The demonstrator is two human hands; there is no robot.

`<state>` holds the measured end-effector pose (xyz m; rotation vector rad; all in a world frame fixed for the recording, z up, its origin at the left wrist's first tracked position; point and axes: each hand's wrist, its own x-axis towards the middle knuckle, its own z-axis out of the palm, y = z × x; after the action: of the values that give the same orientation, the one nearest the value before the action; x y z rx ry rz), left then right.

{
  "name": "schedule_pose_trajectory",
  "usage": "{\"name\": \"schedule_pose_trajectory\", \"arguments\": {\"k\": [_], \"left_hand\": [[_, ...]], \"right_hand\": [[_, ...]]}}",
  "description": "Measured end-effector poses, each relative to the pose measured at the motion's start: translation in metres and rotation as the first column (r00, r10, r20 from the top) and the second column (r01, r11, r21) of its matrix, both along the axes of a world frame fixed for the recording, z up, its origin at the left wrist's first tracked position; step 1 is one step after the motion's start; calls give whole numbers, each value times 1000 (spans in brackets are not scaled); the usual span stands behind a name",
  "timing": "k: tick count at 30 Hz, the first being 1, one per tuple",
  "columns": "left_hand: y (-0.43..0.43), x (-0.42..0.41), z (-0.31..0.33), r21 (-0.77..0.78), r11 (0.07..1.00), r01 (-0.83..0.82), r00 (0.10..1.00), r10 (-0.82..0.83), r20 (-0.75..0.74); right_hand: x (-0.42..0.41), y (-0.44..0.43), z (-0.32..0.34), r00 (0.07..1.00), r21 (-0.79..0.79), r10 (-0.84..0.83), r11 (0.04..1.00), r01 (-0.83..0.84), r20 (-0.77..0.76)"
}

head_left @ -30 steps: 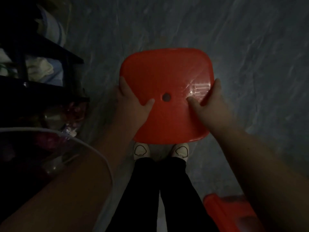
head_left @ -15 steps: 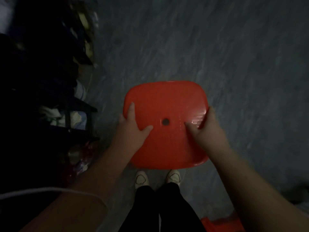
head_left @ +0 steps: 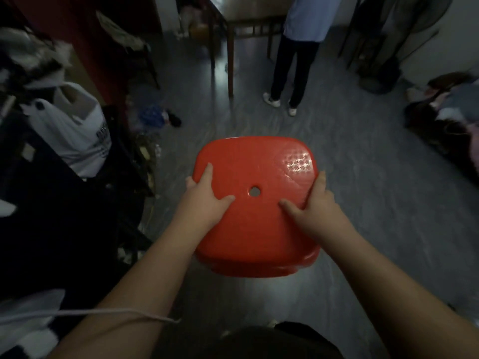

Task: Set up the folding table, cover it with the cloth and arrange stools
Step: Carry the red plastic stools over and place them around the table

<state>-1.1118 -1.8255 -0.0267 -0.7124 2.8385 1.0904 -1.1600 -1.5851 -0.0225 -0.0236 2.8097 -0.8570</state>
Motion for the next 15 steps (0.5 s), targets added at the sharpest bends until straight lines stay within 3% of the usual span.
{"name": "schedule_pose_trajectory", "arguments": {"k": [8,15], "left_hand": [[36,-26,19,-48,996,77,997,-78,-7],[104,-105,14,-120,970,211,977,-209,32]], "right_hand": [[-1,41,4,995,-46,-94,995,93,-24],[-46,111,-12,972,-70,-236,970,234,-18]]}}
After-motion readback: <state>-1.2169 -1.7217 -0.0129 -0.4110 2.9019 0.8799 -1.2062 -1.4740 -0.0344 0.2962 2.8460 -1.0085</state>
